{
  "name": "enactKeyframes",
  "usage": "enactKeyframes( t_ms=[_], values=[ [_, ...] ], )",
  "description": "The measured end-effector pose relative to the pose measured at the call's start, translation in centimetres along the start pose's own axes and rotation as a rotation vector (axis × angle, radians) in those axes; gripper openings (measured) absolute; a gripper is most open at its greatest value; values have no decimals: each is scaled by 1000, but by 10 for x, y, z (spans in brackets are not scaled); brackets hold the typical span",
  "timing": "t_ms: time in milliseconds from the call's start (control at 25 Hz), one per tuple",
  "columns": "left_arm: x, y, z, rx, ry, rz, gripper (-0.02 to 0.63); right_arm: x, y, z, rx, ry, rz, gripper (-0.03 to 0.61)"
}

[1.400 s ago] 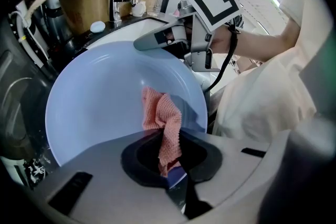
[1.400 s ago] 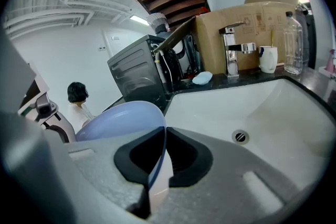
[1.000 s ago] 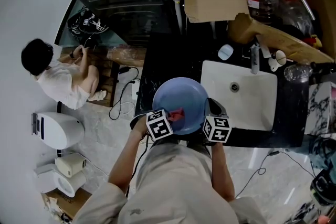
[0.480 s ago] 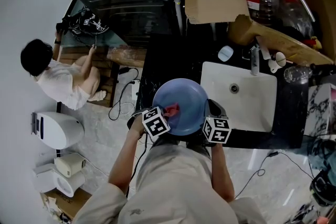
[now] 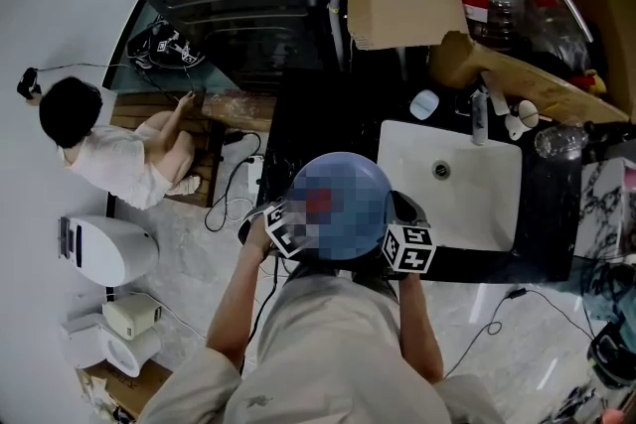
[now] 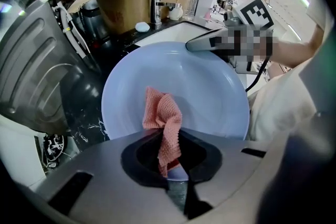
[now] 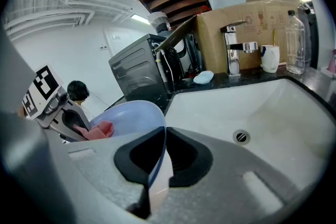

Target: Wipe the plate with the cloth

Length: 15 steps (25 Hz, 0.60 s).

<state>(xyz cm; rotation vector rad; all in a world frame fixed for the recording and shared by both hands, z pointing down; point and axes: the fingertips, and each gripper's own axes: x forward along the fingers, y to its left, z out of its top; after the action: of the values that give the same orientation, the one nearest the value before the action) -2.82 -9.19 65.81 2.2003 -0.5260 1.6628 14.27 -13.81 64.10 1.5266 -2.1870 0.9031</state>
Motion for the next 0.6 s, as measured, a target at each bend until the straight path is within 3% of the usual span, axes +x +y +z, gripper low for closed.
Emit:
enactKeyframes(
  t_ms=[600],
  values=[
    [4,44,17,-71,-20,149,34,0,1,0,8,4,-1,17]
  ],
)
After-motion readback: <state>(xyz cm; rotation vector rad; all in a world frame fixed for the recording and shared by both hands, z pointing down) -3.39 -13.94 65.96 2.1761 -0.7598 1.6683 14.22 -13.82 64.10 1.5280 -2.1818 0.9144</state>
